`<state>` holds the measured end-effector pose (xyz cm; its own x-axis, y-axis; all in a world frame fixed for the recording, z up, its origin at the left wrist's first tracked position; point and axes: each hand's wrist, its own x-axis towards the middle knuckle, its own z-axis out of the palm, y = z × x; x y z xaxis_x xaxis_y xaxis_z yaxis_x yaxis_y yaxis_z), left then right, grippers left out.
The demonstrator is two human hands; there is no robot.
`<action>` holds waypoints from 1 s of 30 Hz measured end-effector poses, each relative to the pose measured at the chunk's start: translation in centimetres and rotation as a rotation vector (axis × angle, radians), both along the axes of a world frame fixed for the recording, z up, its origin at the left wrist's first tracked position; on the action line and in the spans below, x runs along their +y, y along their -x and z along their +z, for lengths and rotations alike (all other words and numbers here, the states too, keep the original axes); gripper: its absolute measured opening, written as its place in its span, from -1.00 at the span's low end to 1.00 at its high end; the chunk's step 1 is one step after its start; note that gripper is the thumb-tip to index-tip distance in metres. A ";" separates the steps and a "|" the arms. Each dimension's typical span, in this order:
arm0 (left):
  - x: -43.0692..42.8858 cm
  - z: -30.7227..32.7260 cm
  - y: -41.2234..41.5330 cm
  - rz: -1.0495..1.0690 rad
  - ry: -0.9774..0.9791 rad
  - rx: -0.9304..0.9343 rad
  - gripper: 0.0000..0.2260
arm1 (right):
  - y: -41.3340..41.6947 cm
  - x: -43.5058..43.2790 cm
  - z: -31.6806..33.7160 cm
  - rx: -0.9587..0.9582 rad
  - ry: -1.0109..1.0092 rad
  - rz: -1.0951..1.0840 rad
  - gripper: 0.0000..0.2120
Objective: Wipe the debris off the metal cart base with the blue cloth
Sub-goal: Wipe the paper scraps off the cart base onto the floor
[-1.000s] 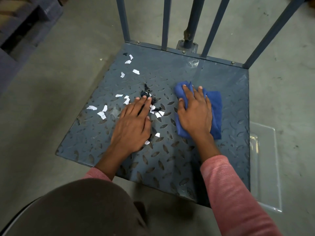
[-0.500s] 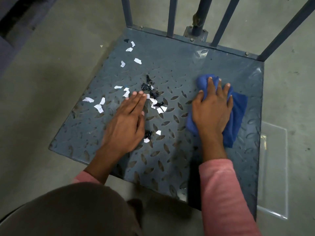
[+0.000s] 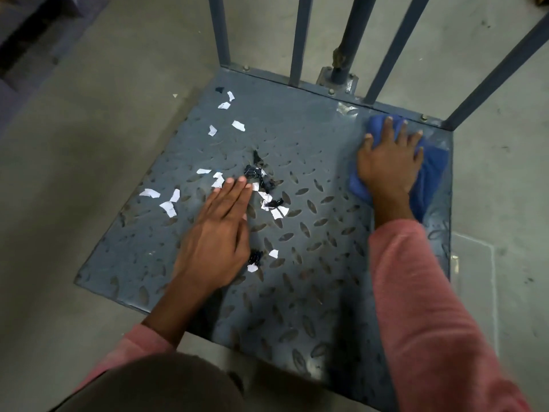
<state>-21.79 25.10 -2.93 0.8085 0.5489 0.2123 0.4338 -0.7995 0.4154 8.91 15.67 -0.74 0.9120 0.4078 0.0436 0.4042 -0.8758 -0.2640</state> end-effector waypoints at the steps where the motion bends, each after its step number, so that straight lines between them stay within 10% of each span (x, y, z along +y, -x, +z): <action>1: 0.0 0.0 0.0 0.001 -0.001 0.004 -0.49 | 1.2 1.7 0.0 -0.005 0.005 0.139 -0.40; 6: 0.1 0.0 0.0 -0.003 -0.004 -0.008 -0.48 | 6.2 5.7 0.1 0.064 0.008 1.033 -0.42; 12: 0.0 0.3 0.2 0.003 0.028 0.012 -0.48 | 0.4 4.6 0.8 0.055 -0.026 0.380 -0.44; 17: 0.0 0.5 0.0 0.004 0.029 0.023 -0.48 | 3.8 4.6 -0.1 0.045 -0.044 0.914 -0.44; 24: -0.2 0.7 -0.1 0.021 0.036 0.049 -0.47 | 3.3 10.4 0.6 0.029 -0.029 0.494 -0.47; 30: -0.3 1.1 -0.1 0.023 0.038 0.066 -0.48 | 5.7 14.7 0.3 0.201 -0.308 0.941 -0.52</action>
<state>-21.66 24.85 -1.80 0.8070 0.5743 0.1377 0.4794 -0.7732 0.4152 3.25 30.36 -0.39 0.2273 0.9624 0.1490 0.8188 -0.1060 -0.5642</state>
